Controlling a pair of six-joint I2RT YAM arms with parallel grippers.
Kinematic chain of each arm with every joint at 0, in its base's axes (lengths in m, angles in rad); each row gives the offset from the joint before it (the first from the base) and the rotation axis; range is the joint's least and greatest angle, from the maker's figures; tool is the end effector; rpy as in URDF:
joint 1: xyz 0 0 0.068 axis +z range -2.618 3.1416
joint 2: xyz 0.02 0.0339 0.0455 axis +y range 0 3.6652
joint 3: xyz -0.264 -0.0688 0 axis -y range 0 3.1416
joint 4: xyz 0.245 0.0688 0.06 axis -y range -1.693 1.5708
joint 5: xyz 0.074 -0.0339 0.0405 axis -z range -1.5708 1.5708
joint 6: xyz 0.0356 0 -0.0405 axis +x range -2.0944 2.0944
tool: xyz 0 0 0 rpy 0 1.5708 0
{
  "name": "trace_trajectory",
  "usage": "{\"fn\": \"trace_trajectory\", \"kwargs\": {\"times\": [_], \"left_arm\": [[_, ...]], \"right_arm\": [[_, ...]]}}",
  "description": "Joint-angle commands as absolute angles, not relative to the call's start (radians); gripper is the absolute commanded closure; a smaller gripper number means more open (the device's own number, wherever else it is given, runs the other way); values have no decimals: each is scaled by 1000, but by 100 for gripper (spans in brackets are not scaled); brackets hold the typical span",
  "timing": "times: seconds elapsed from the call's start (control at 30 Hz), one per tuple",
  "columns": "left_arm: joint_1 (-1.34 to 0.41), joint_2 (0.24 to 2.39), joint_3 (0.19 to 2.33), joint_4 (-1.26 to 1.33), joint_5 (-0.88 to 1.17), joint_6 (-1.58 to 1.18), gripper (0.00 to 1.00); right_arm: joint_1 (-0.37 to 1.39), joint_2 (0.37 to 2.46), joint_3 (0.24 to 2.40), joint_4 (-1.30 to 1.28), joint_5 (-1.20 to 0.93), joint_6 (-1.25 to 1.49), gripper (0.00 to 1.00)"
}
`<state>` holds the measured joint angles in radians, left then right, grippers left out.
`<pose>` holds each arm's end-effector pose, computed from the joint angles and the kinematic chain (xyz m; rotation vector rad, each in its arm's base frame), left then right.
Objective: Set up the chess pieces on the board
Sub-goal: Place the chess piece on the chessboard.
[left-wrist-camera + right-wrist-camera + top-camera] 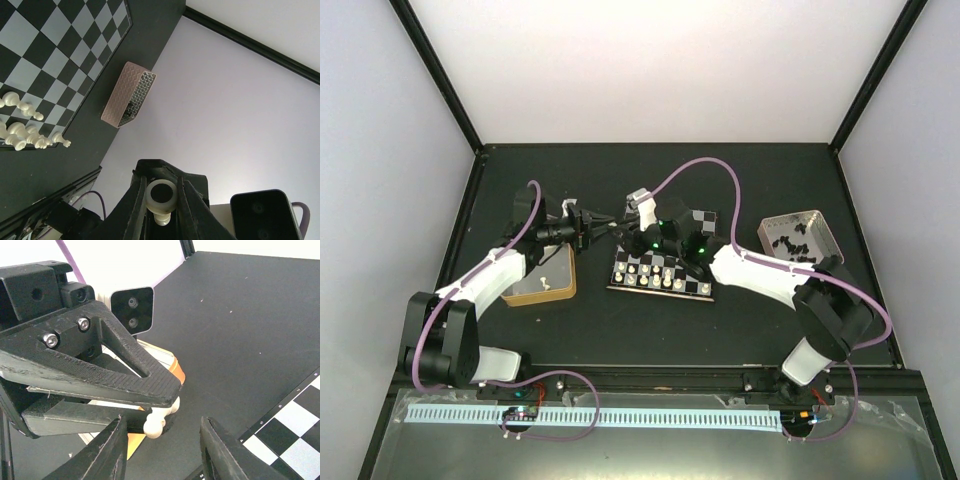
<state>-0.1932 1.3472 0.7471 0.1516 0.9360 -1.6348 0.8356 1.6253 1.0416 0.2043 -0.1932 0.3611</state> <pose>0.2725 -0.0825 0.2408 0.9922 -2.2632 1.8992 0.2452 0.2813 0.2518 -0.6182 1.9786 0.9554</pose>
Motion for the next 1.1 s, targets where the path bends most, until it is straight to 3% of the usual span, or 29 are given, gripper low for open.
{"fn": "trace_trajectory", "kwargs": {"times": [0.0,0.83,1.0,1.07], "left_arm": [[-206,1319,750,200,965,-1664,92],[-206,1293,718,185,965,-1641,90],[-204,1287,745,95,934,-1554,67],[-200,1287,771,30,907,-1481,48]], "right_arm": [[842,1600,1039,250,-186,350,60],[841,1587,1093,157,-81,384,99],[838,1566,1143,-4,-58,383,99],[826,1557,1171,-118,-57,377,99]]}}
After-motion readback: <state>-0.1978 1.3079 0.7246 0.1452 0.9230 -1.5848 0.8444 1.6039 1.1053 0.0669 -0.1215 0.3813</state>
